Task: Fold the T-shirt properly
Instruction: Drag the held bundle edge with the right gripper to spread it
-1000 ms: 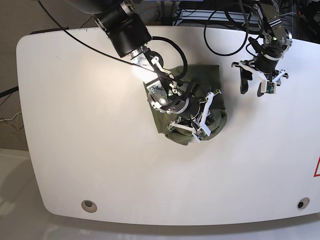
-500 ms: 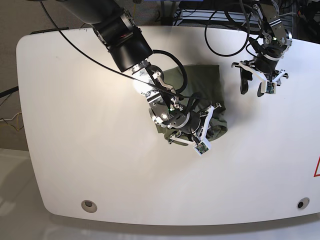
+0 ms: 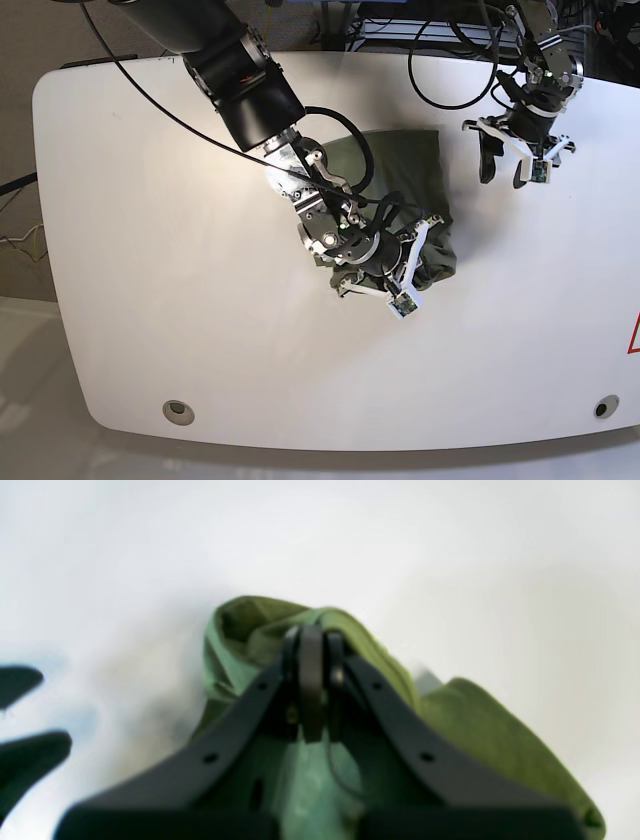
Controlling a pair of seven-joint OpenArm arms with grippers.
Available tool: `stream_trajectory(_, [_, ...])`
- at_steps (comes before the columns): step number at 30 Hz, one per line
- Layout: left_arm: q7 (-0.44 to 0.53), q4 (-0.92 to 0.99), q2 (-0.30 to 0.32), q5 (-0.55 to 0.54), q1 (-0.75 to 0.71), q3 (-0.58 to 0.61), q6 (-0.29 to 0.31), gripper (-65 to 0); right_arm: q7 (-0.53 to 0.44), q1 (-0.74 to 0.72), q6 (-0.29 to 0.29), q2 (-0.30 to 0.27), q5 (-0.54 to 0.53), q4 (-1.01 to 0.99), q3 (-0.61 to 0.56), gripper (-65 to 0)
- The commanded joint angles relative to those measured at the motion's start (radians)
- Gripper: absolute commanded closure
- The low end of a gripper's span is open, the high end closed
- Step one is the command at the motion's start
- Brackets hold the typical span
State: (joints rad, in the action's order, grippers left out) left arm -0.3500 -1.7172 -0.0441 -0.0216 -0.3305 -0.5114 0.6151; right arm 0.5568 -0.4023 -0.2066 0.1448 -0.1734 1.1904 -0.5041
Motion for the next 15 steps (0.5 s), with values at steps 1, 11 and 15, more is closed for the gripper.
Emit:
stream_trajectory(1, [0.027, -0.014, 0.003, -0.015, 0.0, 0.0, 0.002, -32.6, -0.051, -0.031, -0.001, 0.012, -0.01, -0.014, -0.001, -5.2])
stream_trajectory(11, [0.027, -0.014, 0.003, -0.015, -0.005, 0.0, 0.004, -32.6, -0.128, -0.047, -0.001, 0.012, -0.01, -0.082, -0.003, -8.2])
stream_trajectory(15, [0.027, -0.014, 0.005, -0.015, -0.012, 0.0, 0.004, -32.6, -0.128, -0.059, -0.001, 0.012, -0.012, -0.08, -0.003, -9.4])
